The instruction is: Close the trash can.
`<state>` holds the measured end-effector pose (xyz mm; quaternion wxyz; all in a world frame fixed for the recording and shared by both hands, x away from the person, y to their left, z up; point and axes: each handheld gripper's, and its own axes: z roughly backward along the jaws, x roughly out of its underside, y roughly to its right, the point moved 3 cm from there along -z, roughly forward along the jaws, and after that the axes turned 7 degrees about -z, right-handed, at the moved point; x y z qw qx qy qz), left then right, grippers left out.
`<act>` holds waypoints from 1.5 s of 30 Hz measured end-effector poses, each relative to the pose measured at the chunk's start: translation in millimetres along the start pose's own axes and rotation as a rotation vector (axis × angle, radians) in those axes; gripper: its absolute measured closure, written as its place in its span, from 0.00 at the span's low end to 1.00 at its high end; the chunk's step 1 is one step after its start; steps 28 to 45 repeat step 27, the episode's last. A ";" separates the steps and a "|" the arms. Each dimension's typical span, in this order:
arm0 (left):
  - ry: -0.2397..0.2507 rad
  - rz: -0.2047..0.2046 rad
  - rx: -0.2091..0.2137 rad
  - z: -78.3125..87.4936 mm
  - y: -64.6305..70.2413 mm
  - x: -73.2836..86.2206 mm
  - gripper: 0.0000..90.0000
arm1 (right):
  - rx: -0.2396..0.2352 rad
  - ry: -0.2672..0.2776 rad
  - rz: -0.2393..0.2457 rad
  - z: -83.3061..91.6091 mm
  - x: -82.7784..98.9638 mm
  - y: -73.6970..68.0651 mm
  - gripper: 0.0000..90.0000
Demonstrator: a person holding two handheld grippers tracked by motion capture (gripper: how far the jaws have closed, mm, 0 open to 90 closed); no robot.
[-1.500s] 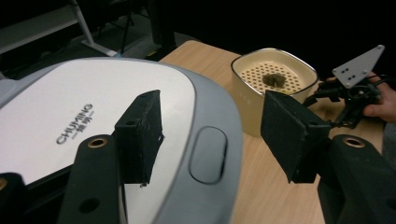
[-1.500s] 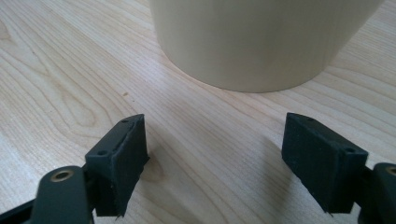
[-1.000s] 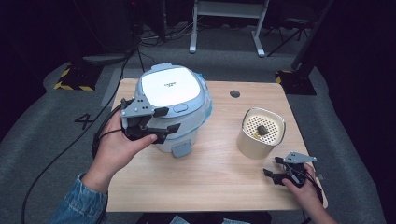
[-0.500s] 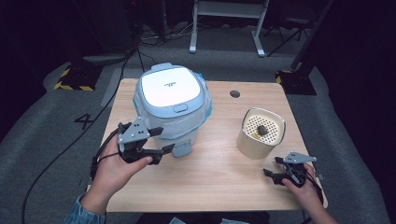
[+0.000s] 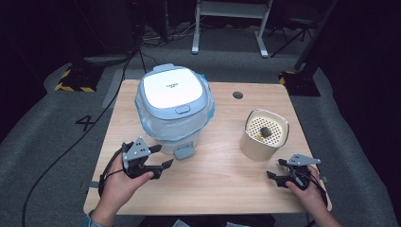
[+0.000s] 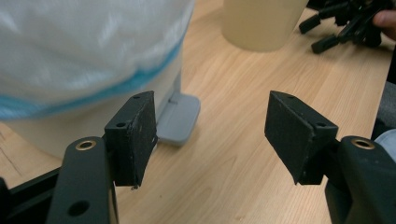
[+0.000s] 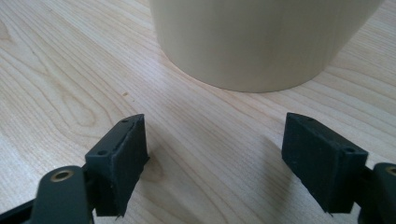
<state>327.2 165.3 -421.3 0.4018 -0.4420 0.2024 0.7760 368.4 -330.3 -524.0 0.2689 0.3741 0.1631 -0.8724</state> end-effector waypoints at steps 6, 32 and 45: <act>-0.059 0.036 -0.001 -18.4 -3.5 25.3 0.38 | -0.001 0.000 0.001 -0.1 -0.2 0.3 0.25; -0.246 0.035 -0.078 -59.2 -3.8 86.1 0.24 | 0.017 -0.002 -0.011 -0.5 -0.2 -0.1 0.20; -0.246 0.035 -0.078 -59.2 -3.8 86.1 0.24 | 0.017 -0.002 -0.011 -0.5 -0.2 -0.1 0.20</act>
